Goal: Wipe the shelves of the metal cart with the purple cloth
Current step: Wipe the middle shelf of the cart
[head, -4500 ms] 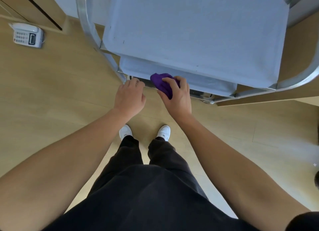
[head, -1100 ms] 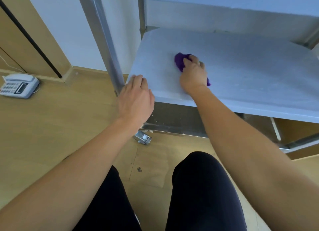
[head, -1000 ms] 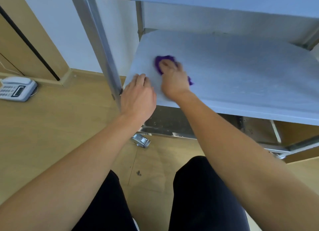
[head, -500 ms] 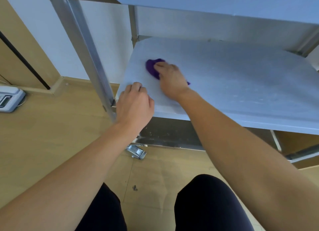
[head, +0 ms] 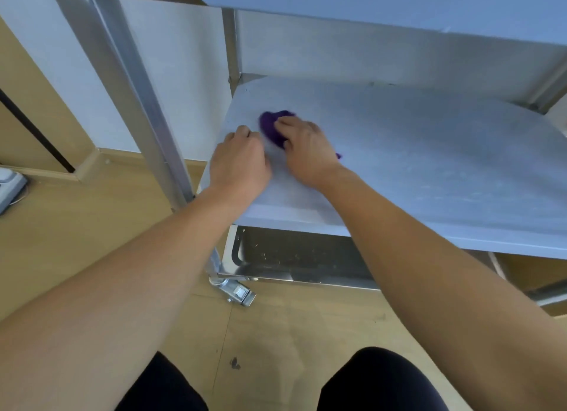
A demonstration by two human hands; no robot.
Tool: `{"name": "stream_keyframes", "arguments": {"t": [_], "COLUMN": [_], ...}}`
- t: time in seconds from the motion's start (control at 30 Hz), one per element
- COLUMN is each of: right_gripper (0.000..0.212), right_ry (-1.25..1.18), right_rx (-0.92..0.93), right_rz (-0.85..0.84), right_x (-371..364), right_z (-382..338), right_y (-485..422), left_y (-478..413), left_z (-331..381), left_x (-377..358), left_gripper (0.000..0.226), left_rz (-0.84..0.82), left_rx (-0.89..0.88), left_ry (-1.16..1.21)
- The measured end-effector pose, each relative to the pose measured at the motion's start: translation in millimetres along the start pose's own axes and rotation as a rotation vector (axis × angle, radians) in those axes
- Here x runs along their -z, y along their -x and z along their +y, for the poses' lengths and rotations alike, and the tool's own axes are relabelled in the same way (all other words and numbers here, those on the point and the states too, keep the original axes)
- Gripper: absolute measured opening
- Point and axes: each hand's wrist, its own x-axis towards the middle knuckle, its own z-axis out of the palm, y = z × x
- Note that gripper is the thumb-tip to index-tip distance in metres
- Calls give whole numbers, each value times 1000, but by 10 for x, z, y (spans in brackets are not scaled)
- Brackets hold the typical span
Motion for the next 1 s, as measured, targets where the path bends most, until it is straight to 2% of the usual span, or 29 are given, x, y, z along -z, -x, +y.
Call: {"name": "stream_keyframes", "arguments": {"t": [0.1,0.27,0.3,0.37,0.43,0.5,0.57,0.73,0.8,0.93,1.0], "right_gripper": [44,48,47,47,46,44,44,41,37,46,45], "right_ry": [-134,-68,-66,-82,-118,-173,-208,-89,-60,-162,-183], "right_rx": [1,-389,-411,-295,-53,102,84,-275,-221,116,157], "right_rz": [-6,47,51,42,3,-41,-40,57,52,-34,-62], "right_x": [64,171,155,95,4,-49,-44,-34,-96,-248,-254], "right_z": [74,485,460,270,29,-41,104,535,455,112,160], "right_y": [-64,-365,-440,-554,-586,-590,-654,-971,-1099,-1161,-1227], "left_y": [9,-17,-29,-58,-72,-71,-68,-130,-158,-179,-183], "left_z": [-15,12,20,31,29,32,36,73,86,81,73], "left_x": [-90,-140,-151,-162,-163,-173,-186,-233,-246,-265,-280], "left_gripper": [27,33,33,30,26,25,28,36,34,30,32], "left_rz": [50,80,78,70,61,58,54,31,24,43,39], "left_rx": [-10,-39,-43,-38,-21,-18,-30,-40,-33,-19,-25], "left_ry": [21,32,29,19,13,26,42,32,20,25,26]}}
